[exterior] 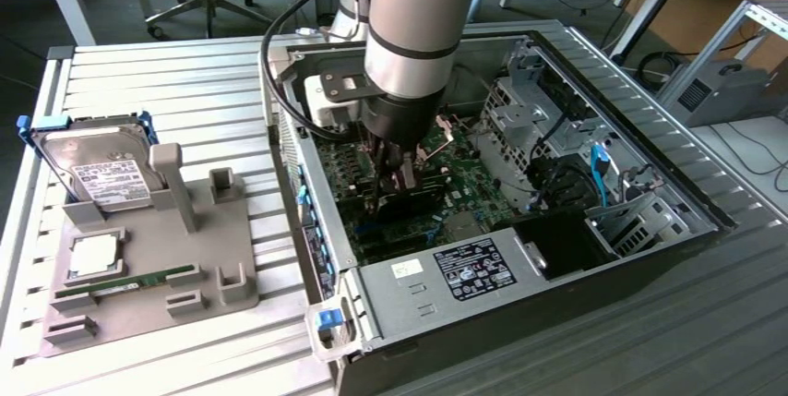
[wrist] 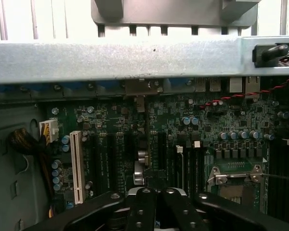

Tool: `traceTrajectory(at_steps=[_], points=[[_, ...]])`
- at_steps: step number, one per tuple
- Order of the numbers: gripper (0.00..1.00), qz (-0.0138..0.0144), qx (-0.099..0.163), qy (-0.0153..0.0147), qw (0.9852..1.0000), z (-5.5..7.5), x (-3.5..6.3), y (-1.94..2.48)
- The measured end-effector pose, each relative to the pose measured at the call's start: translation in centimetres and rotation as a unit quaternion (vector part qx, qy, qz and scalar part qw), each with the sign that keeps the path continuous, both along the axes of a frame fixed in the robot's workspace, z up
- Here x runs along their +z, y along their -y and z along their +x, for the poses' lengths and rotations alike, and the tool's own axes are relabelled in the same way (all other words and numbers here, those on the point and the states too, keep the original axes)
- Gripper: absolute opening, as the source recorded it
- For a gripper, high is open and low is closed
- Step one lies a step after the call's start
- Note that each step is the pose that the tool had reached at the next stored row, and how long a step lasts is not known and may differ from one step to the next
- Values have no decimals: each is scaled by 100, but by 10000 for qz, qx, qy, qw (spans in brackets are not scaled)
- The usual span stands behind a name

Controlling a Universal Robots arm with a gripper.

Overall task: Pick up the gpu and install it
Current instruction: 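Press down on the gpu until it lock into place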

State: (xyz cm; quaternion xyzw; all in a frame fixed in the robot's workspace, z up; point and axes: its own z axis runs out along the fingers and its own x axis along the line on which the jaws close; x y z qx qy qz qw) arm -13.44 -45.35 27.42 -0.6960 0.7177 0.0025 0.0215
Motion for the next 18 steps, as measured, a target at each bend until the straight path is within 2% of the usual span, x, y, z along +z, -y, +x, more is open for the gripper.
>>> traceTrajectory(at_steps=[18], points=[[11, 1, 0, 0, 10000, -6, -5, 8]])
